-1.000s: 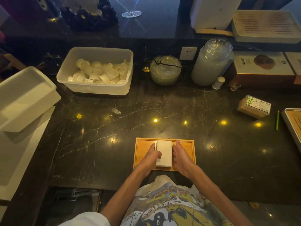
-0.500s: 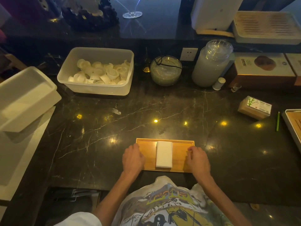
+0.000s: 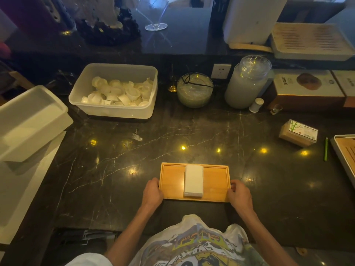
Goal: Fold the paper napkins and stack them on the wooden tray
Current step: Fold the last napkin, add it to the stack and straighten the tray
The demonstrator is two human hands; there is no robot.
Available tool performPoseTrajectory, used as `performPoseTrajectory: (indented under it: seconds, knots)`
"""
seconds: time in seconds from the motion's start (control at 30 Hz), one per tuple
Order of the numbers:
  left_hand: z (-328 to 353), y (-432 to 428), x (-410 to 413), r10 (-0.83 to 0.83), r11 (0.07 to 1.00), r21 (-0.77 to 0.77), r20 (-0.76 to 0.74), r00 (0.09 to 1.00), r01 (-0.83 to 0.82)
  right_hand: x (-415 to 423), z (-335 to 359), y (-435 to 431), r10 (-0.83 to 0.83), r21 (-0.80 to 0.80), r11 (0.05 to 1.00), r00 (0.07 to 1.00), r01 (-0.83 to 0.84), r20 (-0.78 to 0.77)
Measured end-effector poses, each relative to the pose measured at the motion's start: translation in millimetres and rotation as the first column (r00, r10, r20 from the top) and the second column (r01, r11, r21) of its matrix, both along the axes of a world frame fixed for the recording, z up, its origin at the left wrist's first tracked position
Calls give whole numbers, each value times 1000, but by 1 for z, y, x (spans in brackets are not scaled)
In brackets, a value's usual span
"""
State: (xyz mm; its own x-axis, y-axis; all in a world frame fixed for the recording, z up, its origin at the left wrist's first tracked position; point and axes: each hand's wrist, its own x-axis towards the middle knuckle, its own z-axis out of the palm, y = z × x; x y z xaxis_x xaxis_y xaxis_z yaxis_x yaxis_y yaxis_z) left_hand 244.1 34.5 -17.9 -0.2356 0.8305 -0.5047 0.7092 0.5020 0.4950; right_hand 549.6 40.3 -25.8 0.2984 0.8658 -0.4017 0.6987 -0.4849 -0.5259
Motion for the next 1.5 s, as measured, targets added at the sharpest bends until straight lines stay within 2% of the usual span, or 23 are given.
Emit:
performPoseTrajectory:
  seconds: [0.27,0.33,0.43,0.5,0.57,0.67,0.73,0.87,1.03,1.27,1.5]
  knots:
    - [3,38,10,2,998,55,23,1000,-4,0,-9,33,-10,70,997,999,13,-46]
    - [-1,28,16,-52,994,93,-85,995,60,-3,-7,29,24,94,995,999,-21,-34]
    - [-7,2,27,-207,952,167,-264,942,256,-10,-5,11,199,146,963,965,-225,173]
    - [-15,-15,33,-373,905,86,-305,876,416,-18,-8,-8,348,110,914,893,-391,285]
    - [-22,-28,37,-485,864,-26,-314,816,503,-25,-15,-25,472,2,868,826,-497,310]
    - [-31,-31,40,-513,853,-89,-316,798,514,-25,-25,-29,541,-122,838,781,-531,314]
    - [-34,-24,41,-506,858,-92,-312,804,505,-23,-27,-22,551,-132,831,764,-541,337]
    - [-37,12,36,-512,853,-81,-316,799,515,-24,-28,6,532,-96,842,786,-532,313]
    - [-31,78,37,-509,858,-86,-287,812,507,-24,-22,75,531,-63,843,806,-534,262]
    - [-24,164,35,-546,837,-126,-254,799,532,-23,-21,161,525,-82,848,808,-524,268]
    - [-27,201,39,-526,849,-117,-279,803,515,-34,-26,193,466,-89,884,847,-459,256]
